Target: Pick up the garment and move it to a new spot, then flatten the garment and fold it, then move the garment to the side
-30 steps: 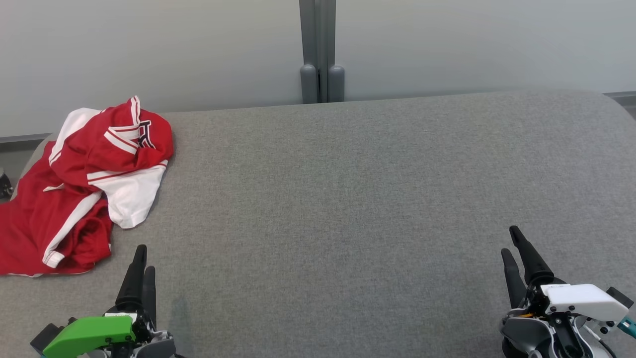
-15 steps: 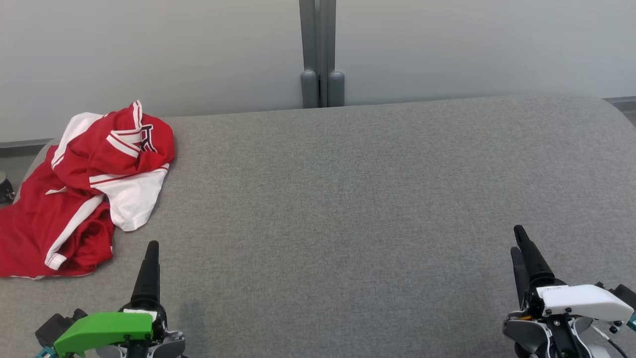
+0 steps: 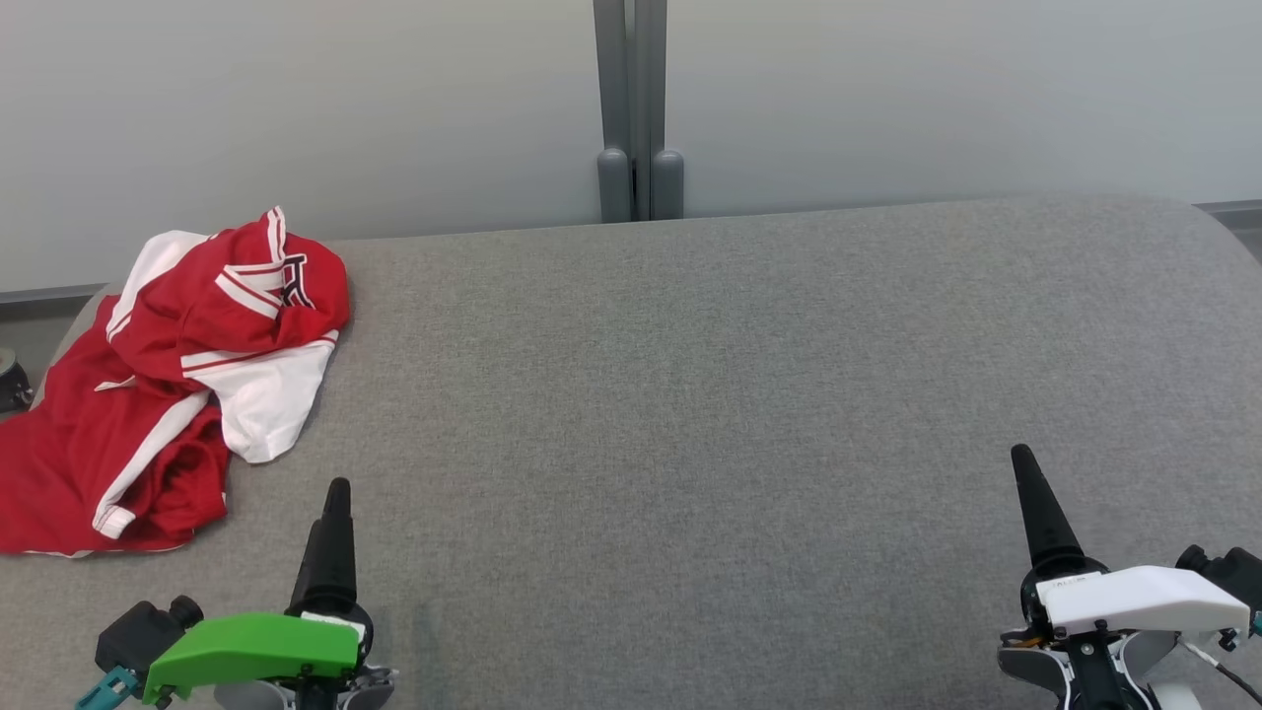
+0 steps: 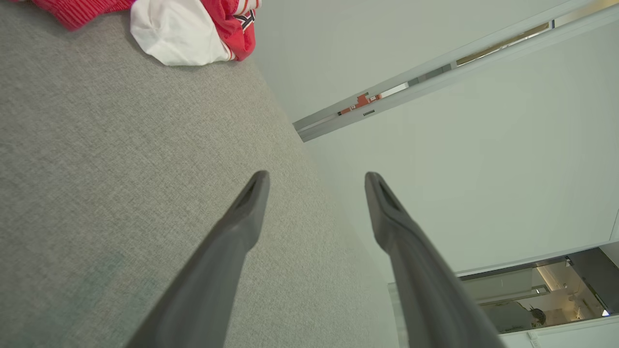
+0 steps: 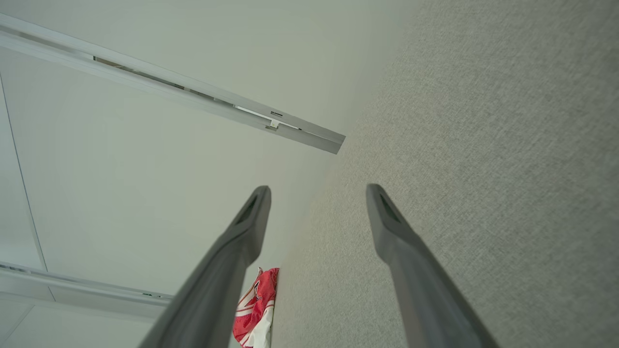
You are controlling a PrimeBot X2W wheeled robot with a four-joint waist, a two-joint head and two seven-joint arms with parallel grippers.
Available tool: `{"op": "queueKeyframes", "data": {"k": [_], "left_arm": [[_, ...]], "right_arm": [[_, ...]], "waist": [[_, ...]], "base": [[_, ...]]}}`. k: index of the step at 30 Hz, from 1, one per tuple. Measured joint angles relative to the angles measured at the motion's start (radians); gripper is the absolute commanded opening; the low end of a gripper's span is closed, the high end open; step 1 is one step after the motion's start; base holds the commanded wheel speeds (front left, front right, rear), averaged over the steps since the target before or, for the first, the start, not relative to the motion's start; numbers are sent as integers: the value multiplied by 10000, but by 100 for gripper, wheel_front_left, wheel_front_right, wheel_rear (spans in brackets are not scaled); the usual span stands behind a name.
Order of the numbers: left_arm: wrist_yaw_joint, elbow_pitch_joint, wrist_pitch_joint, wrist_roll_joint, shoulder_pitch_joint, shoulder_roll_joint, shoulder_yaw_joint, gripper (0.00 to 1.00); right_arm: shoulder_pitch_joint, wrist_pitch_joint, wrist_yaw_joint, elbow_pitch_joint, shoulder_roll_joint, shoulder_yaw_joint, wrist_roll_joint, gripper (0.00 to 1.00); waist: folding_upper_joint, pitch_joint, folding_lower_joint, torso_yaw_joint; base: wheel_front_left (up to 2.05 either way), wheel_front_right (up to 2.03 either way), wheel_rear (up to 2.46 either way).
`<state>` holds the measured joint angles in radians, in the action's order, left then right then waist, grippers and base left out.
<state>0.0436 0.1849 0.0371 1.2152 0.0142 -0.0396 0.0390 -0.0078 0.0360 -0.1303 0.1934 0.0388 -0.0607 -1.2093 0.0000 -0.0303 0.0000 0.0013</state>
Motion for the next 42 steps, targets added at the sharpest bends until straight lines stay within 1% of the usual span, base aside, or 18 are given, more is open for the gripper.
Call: {"op": "queueKeyframes", "data": {"k": [8, 18, 32, 42], "left_arm": [[-148, -4, 268, -1559, -59, -8, 245, 100], [-259, 94, 579, -3509, -162, -17, 510, 100], [-397, 370, 976, -5411, -242, -27, 800, 100], [-472, 600, 1266, -6560, -255, -33, 940, 100]], "right_arm": [[85, 276, 0, -161, 17, 211, 1574, 100], [236, 594, 0, -286, 25, 441, 3185, 100], [394, 995, 0, -311, 44, 671, 5041, 100], [436, 1252, 0, -215, 52, 861, 6358, 100]], "waist": [[0, -56, 0, 9], [0, -138, 0, 28], [0, -247, 0, 30], [0, -308, 0, 43]], "base": [[0, 0, 0], [0, 0, 0], [0, 0, 0], [0, 0, 0]]}}
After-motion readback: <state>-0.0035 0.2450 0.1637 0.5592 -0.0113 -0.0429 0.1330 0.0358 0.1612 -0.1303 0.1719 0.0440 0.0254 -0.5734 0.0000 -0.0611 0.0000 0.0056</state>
